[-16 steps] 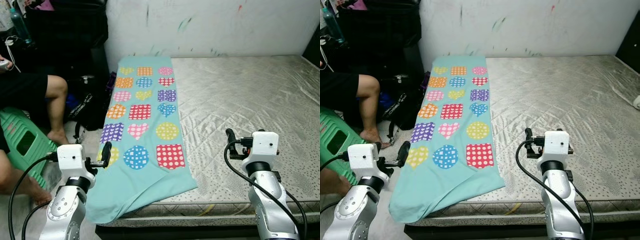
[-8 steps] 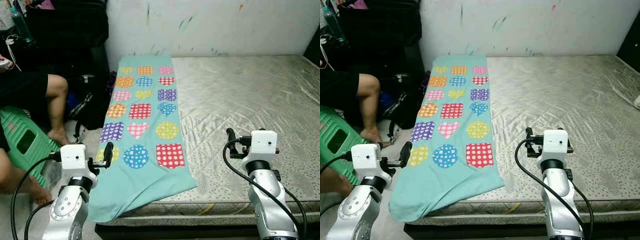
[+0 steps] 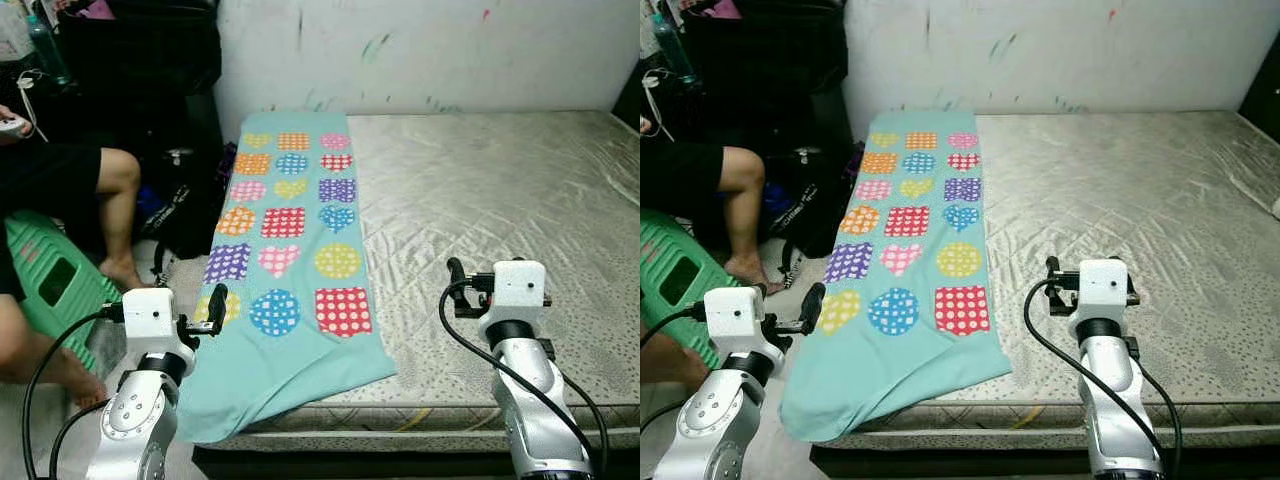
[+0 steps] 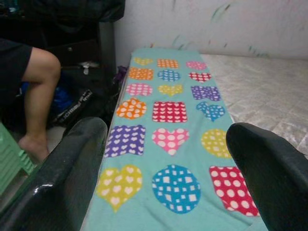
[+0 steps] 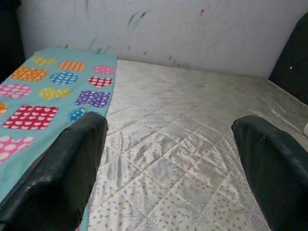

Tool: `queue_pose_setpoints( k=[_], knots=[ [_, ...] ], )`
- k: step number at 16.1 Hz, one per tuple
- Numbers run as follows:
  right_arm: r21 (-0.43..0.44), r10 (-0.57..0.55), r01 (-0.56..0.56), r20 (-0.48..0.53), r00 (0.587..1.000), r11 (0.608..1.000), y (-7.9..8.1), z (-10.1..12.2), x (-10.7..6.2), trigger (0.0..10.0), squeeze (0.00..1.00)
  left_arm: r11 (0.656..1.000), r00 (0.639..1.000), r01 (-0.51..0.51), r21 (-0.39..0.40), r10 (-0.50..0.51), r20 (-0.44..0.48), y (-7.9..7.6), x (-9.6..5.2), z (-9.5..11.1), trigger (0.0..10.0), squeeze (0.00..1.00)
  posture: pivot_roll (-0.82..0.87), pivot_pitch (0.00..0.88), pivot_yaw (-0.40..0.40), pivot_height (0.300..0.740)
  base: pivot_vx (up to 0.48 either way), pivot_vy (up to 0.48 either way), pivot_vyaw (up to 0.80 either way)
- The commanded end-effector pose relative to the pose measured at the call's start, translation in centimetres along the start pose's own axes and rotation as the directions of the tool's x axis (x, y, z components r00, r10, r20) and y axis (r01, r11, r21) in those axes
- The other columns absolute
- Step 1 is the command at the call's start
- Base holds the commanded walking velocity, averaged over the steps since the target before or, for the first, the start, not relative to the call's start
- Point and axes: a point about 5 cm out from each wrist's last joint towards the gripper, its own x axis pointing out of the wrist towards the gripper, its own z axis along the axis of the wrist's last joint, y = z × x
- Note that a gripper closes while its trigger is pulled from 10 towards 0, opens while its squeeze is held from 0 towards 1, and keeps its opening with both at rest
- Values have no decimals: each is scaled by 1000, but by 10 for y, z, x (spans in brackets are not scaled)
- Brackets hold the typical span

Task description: Clean up the room

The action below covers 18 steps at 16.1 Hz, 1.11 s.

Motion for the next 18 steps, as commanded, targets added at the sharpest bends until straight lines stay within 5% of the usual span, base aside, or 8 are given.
queue_pose_setpoints(
  k=[1, 18],
  knots=[
    [-3, -3, 3, -3, 1000, 1000, 1, 1, 3, 10000, 0, 1000, 1000, -5, 18, 5, -5, 0, 2, 1, 10000, 0, -108, 0, 27, 740, 0, 0, 0],
    [-15, 43, -44, -37, 998, 999, 9, -5, 2, 10000, 0, 1000, 999, 19, -8, -19, -44, -2, 3, -7, 10000, 0, -113, 0, 26, 740, 0, 0, 0]
  ],
)
